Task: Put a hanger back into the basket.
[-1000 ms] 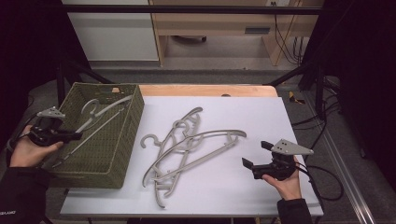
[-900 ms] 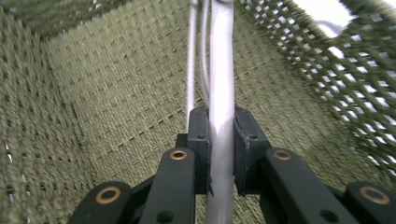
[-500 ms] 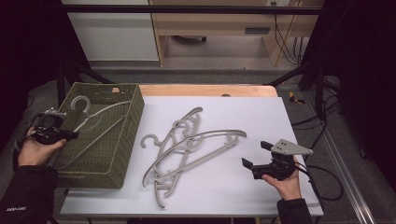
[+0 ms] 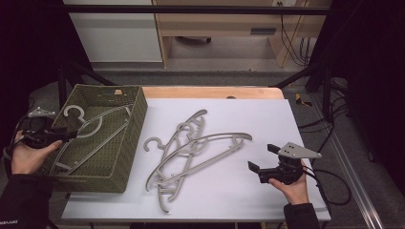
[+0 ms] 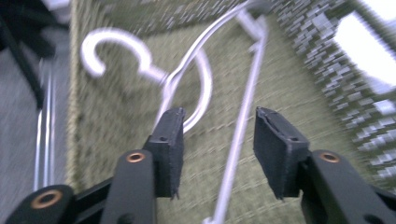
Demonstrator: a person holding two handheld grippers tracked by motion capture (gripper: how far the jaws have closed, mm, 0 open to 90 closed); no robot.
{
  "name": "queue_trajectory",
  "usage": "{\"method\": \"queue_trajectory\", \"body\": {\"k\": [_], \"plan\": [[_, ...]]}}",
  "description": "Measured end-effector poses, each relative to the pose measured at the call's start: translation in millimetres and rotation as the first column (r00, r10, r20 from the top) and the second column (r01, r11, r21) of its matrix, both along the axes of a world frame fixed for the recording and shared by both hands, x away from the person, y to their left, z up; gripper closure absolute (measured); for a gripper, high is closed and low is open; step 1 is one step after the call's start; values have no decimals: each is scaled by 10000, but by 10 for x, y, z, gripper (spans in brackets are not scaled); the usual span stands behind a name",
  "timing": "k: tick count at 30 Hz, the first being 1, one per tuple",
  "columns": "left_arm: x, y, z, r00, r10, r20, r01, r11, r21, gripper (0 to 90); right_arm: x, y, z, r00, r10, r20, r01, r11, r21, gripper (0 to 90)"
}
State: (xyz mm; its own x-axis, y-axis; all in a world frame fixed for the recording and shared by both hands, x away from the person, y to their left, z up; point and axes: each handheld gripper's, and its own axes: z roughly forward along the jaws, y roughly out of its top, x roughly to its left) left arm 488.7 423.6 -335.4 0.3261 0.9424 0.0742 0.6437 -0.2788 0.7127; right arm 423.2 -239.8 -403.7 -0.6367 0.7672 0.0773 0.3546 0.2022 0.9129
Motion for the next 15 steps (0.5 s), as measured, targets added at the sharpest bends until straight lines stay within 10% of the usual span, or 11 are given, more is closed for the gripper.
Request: {"method": "queue_trajectory", "body": {"k": [8,15], "plan": [[-244,-331,178,9810,-856,1739,1028,9904,-924,344,0,-12,10,9999,-86,109,85,9999,109,29],[-413,-719,184,9500,-1516,2729,2025,9646,-1691,199,-11,-36,31,9997,-148,196,143,9996,234,29]]}}
